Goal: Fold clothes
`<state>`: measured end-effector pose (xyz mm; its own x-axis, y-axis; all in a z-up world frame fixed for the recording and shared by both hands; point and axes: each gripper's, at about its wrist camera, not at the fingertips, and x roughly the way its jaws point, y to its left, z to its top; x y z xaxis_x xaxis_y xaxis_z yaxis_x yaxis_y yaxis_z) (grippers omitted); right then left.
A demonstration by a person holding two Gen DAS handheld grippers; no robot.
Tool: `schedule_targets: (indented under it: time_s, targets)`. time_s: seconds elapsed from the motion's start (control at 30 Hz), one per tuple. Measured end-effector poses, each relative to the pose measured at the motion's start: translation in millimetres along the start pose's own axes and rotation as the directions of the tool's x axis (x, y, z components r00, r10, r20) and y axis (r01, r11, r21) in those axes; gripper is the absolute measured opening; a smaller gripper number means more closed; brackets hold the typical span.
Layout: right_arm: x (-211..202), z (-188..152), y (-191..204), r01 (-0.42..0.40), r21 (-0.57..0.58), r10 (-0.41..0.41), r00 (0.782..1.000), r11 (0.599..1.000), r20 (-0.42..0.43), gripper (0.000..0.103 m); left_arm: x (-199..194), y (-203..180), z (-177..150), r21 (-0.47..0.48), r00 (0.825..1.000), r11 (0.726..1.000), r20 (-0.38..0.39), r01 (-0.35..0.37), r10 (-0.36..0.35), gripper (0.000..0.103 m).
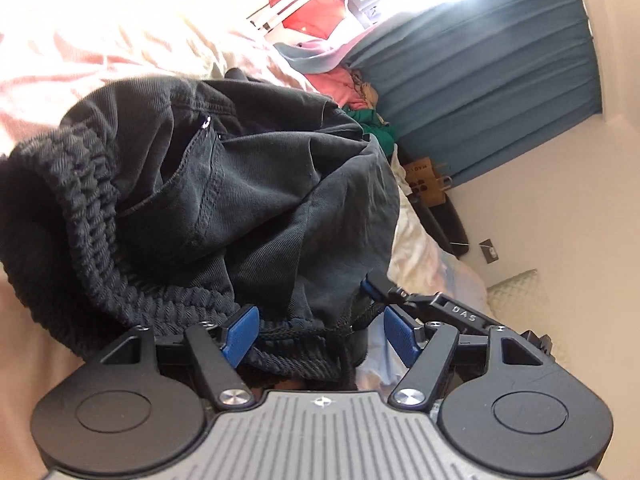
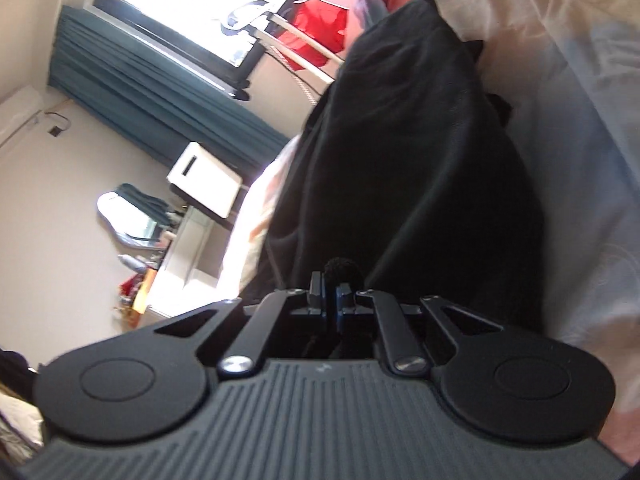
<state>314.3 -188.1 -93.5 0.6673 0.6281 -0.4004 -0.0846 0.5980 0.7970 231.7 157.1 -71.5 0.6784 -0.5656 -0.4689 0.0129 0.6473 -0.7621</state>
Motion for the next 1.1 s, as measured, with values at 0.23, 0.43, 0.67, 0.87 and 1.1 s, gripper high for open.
schedule_targets:
  time_s: [0.23,0.43,0.67,0.87,1.1]
  targets:
    - [-54.5,-21.2,-8.3,0.007,0.006,-0.007,1.000,1.000,0.011,0.075,-5.2,-20.5,-19.0,0.111,0.998,0.992,0.015,-0.056,0.055,0.071]
    - [-113.7,-38.3,22.0,0.185,-0.180,-0.189,0.982,0.966,-0.004,0.077,-13.8,-51.5,-56.6,0.296,0.999,0.954,-0.002,-0.050,0.053,0.071]
    - [-147.5,-61.9,3.8,0.268,-0.162,-0.271,0.963,0.950,0.004,0.077,1.8,-81.7,-113.3,0.525,0.990,0.841,0.011,-0.128,0.143,0.075]
    - [-129.6,-58.2,-0.5,0.294,-0.196,-0.299,0.954,0.936,0.001,0.077,47.8,-68.3,-135.1,0.606,0.927,0.715,0.112,-0.349,0.358,0.056]
    - [-120.7,-57.2,-9.5,0.298,-0.183,-0.310,0.950,0.937,-0.041,0.076,38.9,-65.9,-127.2,0.567,0.912,0.720,0.169,-0.401,0.375,0.006]
